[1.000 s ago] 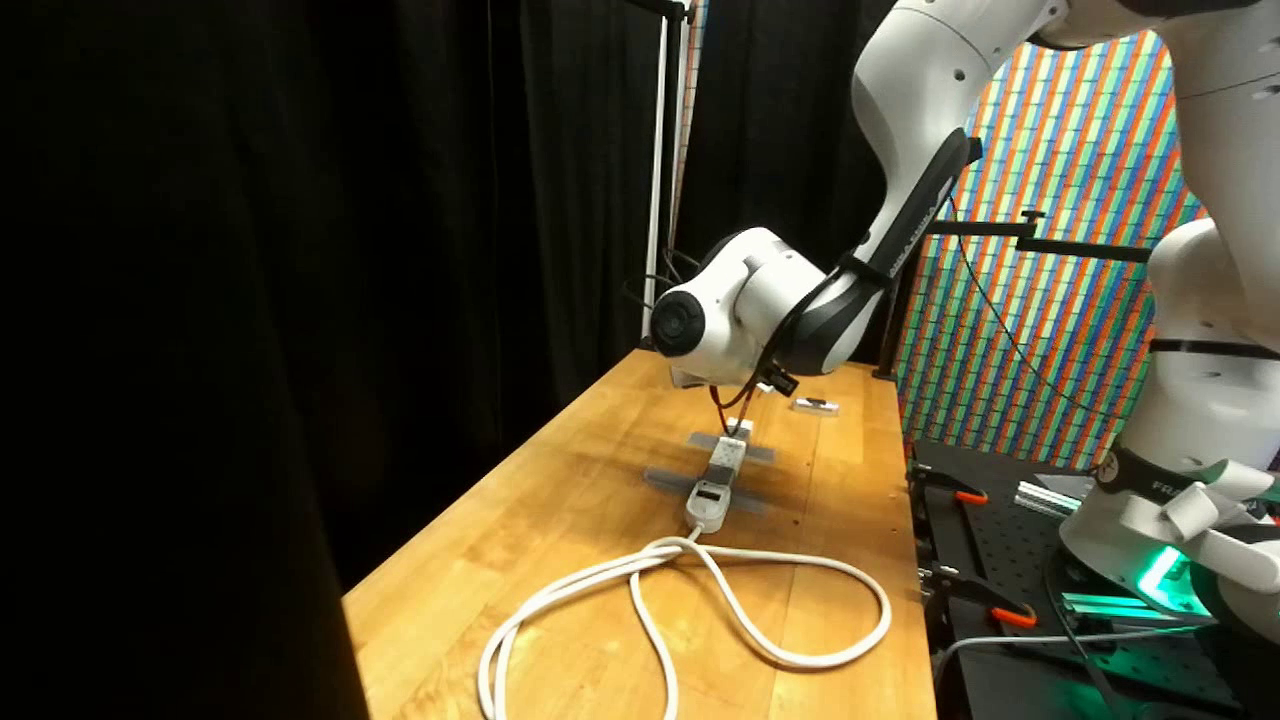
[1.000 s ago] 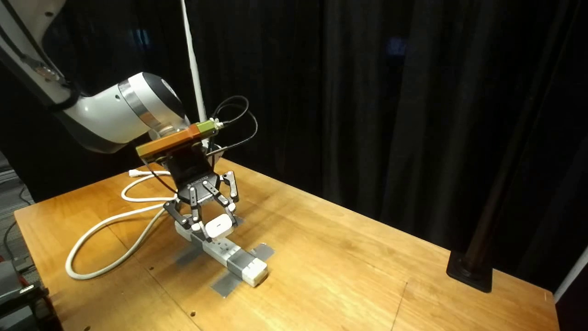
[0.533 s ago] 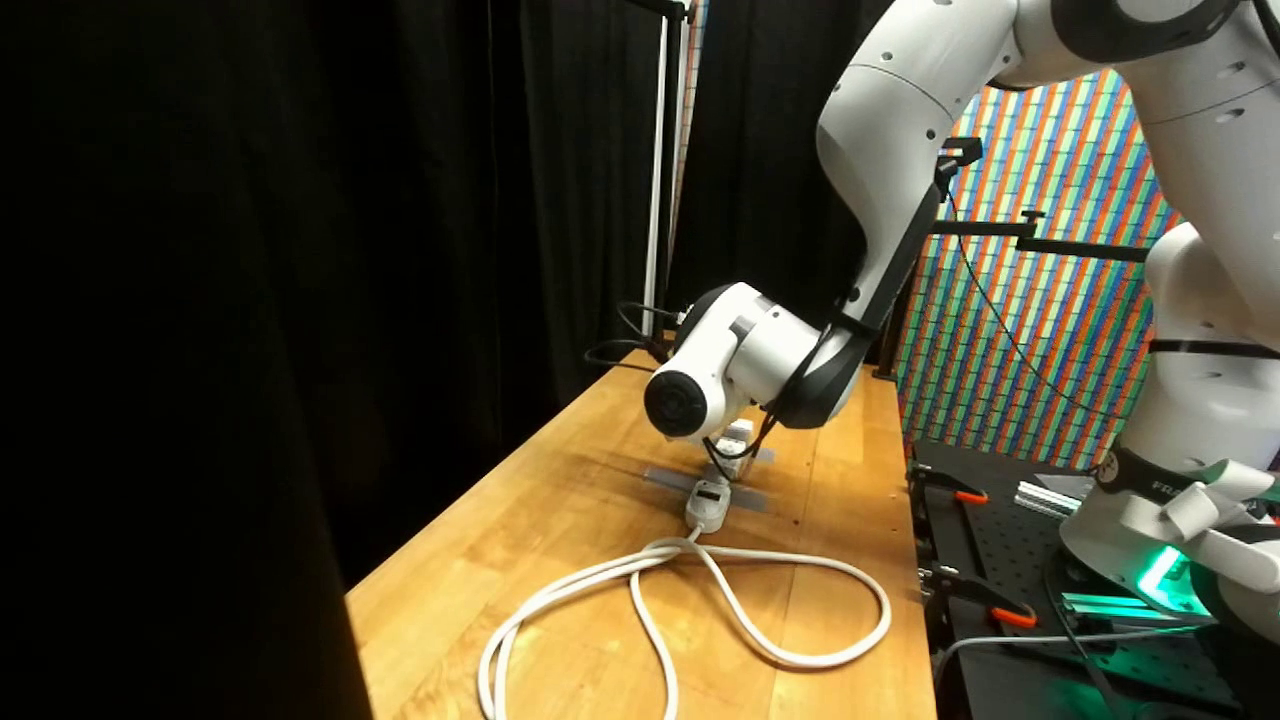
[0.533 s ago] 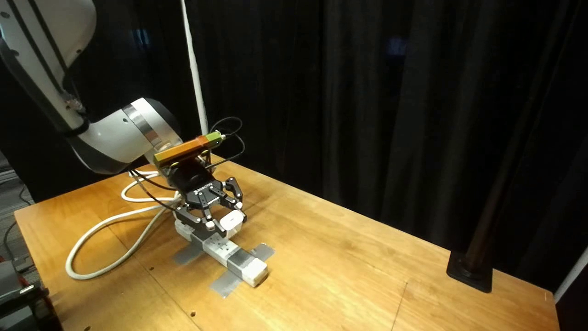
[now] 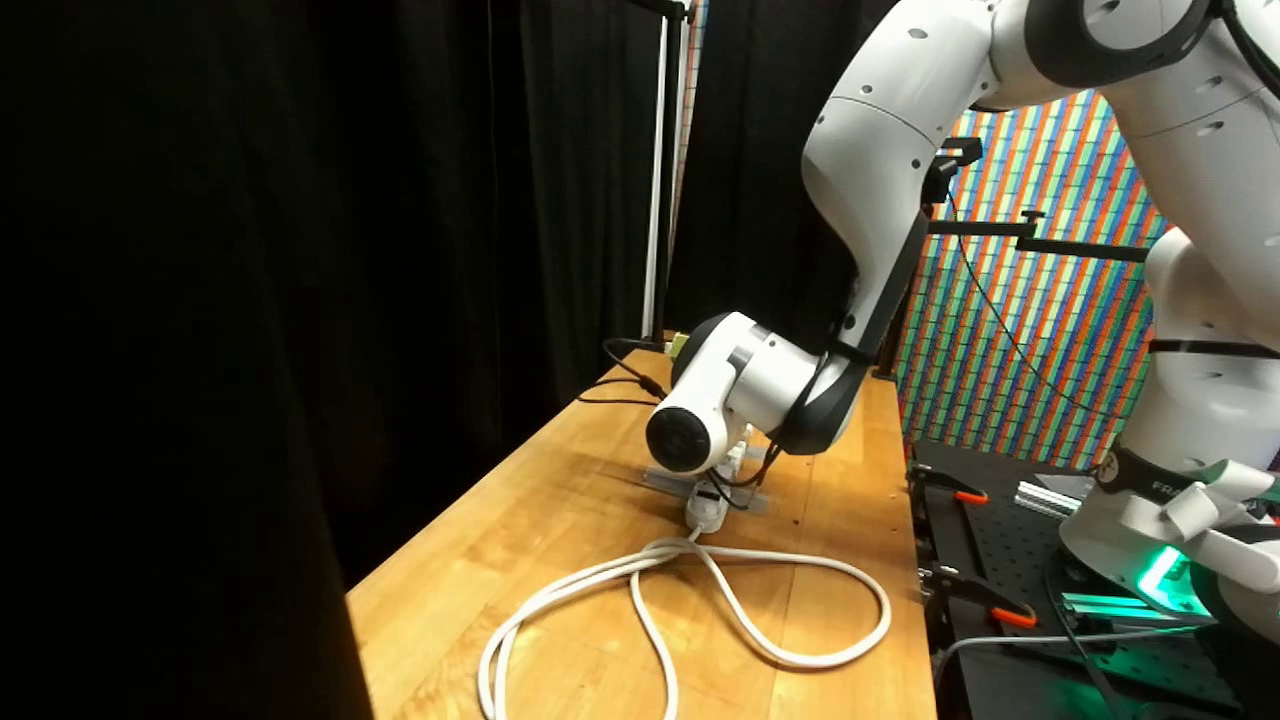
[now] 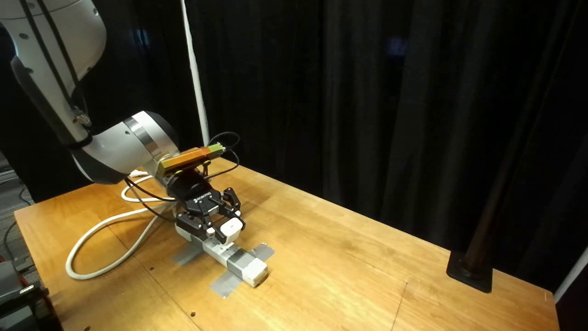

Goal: Pick up the charger head and put it on the adapter

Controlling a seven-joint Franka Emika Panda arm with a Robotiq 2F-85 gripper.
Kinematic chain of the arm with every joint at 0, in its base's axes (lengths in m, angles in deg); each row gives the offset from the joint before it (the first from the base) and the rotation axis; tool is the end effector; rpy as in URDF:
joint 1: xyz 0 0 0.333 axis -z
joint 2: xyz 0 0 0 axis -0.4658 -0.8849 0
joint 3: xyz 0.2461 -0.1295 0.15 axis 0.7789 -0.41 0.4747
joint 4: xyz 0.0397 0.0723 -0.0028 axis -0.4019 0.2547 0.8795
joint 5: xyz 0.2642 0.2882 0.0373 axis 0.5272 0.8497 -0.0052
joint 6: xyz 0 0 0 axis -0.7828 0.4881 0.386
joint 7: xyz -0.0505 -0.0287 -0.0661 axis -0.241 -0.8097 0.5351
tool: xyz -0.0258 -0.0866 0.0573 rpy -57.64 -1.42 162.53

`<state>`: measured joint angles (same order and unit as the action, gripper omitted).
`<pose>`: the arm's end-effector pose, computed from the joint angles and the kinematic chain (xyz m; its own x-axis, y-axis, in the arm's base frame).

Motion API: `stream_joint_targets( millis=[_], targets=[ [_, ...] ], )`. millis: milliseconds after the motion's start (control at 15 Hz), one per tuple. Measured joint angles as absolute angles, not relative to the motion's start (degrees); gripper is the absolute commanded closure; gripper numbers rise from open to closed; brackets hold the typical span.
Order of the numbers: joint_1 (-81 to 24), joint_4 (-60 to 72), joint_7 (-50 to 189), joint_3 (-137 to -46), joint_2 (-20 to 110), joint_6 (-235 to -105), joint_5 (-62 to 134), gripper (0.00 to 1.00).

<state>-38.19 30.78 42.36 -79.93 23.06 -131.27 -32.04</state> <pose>0.5053 0.0753 0.1034 -0.0047 0.3107 -0.9505 0.9998 0.0207 0.0018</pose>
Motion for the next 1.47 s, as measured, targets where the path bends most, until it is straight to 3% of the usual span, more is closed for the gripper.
stream_joint_targets(
  millis=[1467],
  targets=[
    [-38.24,29.19,45.11,-77.67,19.85,-131.29,-32.2,0.77]
  ],
)
